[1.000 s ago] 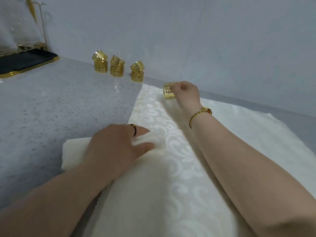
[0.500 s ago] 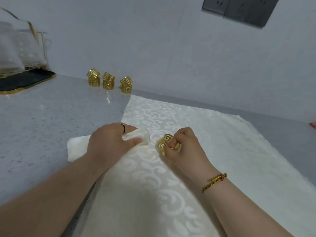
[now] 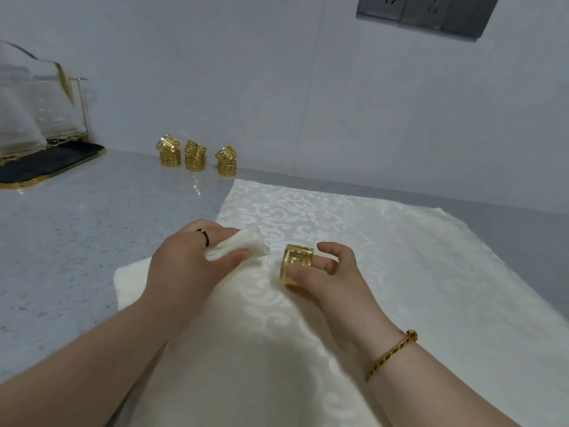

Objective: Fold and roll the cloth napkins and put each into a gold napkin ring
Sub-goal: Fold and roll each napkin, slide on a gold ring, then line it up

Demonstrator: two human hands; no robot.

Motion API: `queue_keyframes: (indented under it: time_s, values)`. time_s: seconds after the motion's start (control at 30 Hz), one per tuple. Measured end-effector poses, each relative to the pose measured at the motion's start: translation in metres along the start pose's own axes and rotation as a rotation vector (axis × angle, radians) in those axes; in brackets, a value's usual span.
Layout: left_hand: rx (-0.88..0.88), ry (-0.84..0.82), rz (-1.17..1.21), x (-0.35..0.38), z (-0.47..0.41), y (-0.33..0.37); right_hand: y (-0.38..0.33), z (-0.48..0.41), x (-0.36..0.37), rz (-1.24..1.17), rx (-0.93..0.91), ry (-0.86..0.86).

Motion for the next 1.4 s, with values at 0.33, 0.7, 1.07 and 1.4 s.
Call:
queue_keyframes:
  time_s: [0.33, 0.7, 1.07, 1.4]
  values:
    - [0.116, -0.136, -0.044, 0.018, 0.009, 0.014, 0.008, 0.008, 0.021, -0.255, 0.007, -0.087]
    - [0.102, -0.410, 0.086, 0.030, 0.013, 0.009, 0.002, 0.009, 0.023, -0.049, -0.061, -0.130]
    - [0.119, -0.315, 0.057, 0.019, 0.011, 0.014, -0.001, 0.007, 0.021, 0.093, -0.127, -0.196]
    - [0.081, -0.332, 0.031, 0.025, 0.012, 0.011, 0.003, 0.003, 0.023, 0.121, -0.107, -0.221]
Point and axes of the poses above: each hand's wrist, its own z-axis away from the middle knuckle, its own x-axis out of the palm, y = z × x, the point moved 6 cm from there along -z, towards the middle knuckle, and after that the axes turned 13 degrees about z, right-handed, at the moved point
